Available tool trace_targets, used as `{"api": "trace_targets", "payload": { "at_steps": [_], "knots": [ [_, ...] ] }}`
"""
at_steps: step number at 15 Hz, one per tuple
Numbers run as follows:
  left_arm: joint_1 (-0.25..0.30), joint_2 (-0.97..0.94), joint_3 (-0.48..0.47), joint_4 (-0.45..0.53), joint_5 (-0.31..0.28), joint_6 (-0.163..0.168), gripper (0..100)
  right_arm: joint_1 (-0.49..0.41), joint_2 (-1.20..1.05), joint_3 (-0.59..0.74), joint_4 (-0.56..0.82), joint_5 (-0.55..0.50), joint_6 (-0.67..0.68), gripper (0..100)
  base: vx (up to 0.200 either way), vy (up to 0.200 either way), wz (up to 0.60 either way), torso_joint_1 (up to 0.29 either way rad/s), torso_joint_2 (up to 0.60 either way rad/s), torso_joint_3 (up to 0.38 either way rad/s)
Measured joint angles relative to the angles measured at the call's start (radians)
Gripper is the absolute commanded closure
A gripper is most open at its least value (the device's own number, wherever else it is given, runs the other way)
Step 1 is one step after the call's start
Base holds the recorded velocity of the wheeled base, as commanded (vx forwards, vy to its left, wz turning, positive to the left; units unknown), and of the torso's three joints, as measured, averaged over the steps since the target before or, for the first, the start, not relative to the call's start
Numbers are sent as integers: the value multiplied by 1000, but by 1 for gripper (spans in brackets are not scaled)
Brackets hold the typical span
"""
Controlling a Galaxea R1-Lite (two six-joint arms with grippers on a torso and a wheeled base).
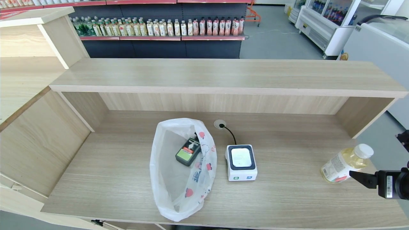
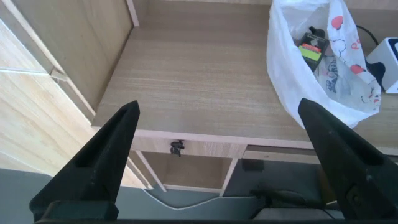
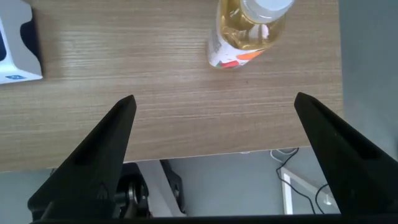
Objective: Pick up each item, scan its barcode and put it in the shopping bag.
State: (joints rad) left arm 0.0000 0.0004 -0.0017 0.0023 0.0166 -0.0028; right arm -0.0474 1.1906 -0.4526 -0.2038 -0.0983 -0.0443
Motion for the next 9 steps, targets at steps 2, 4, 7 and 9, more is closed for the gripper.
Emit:
{"api": "trace_targets", "payload": {
  "at_steps": [2, 4, 7, 9],
  "knots": [
    [0, 0, 0, 0, 0, 0, 0, 0, -7, 8, 1, 0, 0, 0, 0, -200, 0, 2, -2, 2],
    [0, 0, 0, 0, 0, 0, 0, 0, -12, 18, 1, 0, 0, 0, 0, -200, 0, 2, 7, 2],
    [0, 0, 0, 0, 0, 0, 0, 4, -20, 63, 2, 35, 6, 0, 0, -200, 0, 2, 2, 1],
    [0, 0, 0, 0, 0, 0, 0, 6, -27, 93, 2, 79, 6, 0, 0, -200, 0, 5, 0, 0]
  ]
}}
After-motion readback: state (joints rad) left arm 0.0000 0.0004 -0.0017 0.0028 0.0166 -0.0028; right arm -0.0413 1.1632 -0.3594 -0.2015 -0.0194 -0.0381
